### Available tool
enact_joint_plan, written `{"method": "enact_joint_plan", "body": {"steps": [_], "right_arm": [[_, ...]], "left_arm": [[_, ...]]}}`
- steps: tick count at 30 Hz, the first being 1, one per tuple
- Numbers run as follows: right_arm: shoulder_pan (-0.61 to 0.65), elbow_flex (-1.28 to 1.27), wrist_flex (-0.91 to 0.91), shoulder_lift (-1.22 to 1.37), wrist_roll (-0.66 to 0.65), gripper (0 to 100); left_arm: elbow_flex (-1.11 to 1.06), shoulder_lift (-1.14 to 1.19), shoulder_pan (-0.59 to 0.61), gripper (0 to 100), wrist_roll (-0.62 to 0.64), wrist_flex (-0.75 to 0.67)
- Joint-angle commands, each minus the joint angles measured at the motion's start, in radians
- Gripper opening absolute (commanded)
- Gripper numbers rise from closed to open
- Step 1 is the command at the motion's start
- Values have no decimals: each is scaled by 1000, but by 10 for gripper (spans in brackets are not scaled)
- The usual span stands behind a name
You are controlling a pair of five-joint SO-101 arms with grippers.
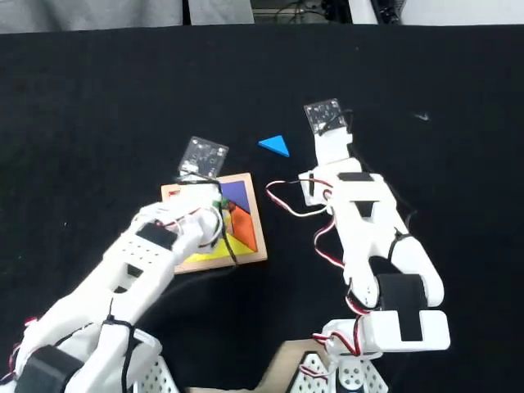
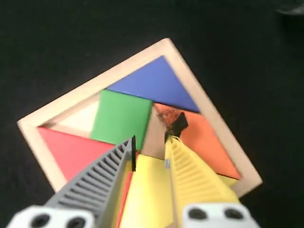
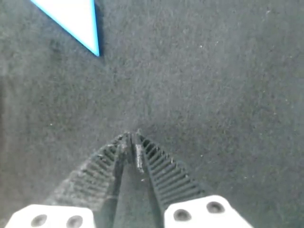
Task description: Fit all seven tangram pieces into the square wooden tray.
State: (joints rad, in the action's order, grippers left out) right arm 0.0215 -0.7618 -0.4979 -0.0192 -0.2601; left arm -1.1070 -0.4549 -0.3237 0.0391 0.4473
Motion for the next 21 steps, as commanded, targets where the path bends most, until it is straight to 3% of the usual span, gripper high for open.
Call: {"method": "enact_joint_plan", "body": {"steps": [1,4,11,17,21], "right_arm": [[-5,51,15,-10,3,11],[-6,53,15,-10,3,11],[-8,51,15,-10,2,11],[-3,50,15,-10,8,11],[-3,50,14,-10,8,11]], "left_arm": [[136,-80,127,120,6,172],[228,-239,234,120,40,361],[223,-528,357,123,-25,572],[199,-540,604,123,-31,643],[102,-539,644,120,-31,631]]}}
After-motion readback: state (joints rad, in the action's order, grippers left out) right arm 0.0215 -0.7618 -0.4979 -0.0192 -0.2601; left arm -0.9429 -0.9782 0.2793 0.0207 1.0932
